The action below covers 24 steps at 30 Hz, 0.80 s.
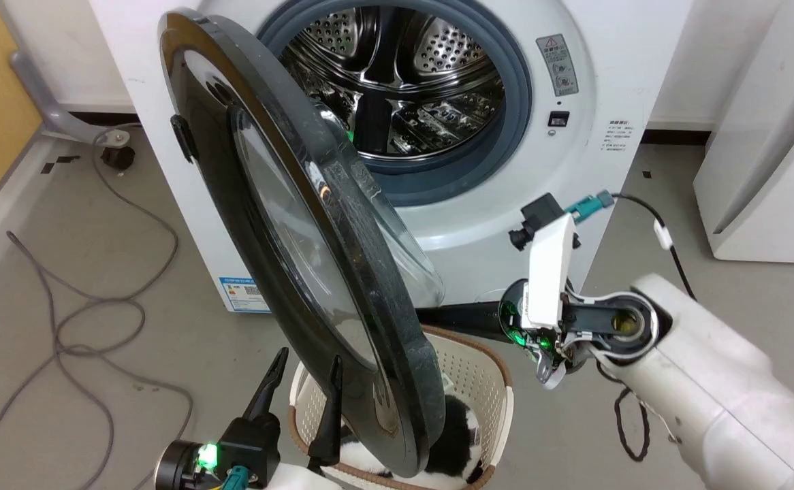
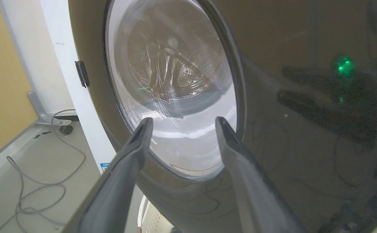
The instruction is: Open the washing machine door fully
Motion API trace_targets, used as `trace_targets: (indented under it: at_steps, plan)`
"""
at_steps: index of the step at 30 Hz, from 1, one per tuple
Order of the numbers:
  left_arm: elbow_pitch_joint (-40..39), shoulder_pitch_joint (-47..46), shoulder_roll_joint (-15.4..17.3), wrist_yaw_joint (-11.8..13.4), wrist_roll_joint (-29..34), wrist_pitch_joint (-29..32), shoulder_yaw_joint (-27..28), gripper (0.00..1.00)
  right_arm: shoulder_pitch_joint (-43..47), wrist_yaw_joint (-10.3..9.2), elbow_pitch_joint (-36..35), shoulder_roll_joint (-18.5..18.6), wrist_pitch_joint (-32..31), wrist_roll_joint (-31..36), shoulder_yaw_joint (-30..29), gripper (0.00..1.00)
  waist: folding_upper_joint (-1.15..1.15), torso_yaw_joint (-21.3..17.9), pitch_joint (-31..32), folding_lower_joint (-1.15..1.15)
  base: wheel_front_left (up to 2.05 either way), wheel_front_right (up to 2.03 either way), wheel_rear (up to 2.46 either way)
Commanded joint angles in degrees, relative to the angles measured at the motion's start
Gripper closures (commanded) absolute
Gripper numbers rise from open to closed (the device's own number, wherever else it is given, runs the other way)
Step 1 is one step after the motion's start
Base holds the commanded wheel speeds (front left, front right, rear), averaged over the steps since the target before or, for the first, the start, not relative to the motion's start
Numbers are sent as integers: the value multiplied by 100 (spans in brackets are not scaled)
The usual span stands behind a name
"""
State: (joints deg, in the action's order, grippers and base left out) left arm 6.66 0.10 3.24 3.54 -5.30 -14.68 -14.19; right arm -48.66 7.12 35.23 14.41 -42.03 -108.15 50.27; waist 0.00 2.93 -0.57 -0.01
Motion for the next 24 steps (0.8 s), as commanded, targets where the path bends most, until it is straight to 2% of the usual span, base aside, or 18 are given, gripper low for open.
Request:
trace_targets:
  at_steps: [1, 3, 4, 5, 10, 15, 19, 22, 24]
  plan:
    - [24, 51, 40, 19, -19, -32, 11, 0, 177, 36, -109, 66, 178, -64, -25, 100, 0, 5, -16, 1, 0, 0, 0]
    - [36, 39, 39, 22, -24, -32, 9, 0, 334, 36, -263, 134, 612, -123, -167, 100, 0, 14, -34, 1, 0, 0, 0]
    - [42, 35, 38, 25, -29, -32, 10, 0, 426, 36, -347, 177, 875, -136, -257, 64, 0, 15, -39, 1, 0, 0, 0]
    - [46, 33, 37, 31, -35, -32, 13, 0, 513, 36, -430, 232, 1224, -89, -359, 0, 0, 15, -50, 1, 0, 0, 0]
    - [63, 32, 34, 61, -70, -32, 49, 0, 1224, 36, -977, 425, 2733, -38, -905, 0, 0, -34, -64, 1, 0, 0, 0]
    - [103, 37, 49, 67, -103, -32, 100, 0, 2199, 36, -1665, 756, 4275, 398, -1331, 0, 0, -77, -62, 1, 0, 0, 0]
    - [114, 50, 63, 98, -133, -32, 174, 0, 2995, 36, -1944, 994, 5318, 706, -1525, 0, 0, -123, -27, 1, 0, 0, 0]
    - [110, 73, 69, 120, -159, -32, 229, 0, 3444, 36, -1837, 1175, 5646, 1121, -1699, 0, 0, -159, 2, 1, 0, 0, 0]
    - [104, 94, 78, 135, -175, -32, 269, 0, 3668, 36, -1580, 1230, 5693, 1653, -2025, 0, 0, -188, 24, 1, 0, 0, 0]
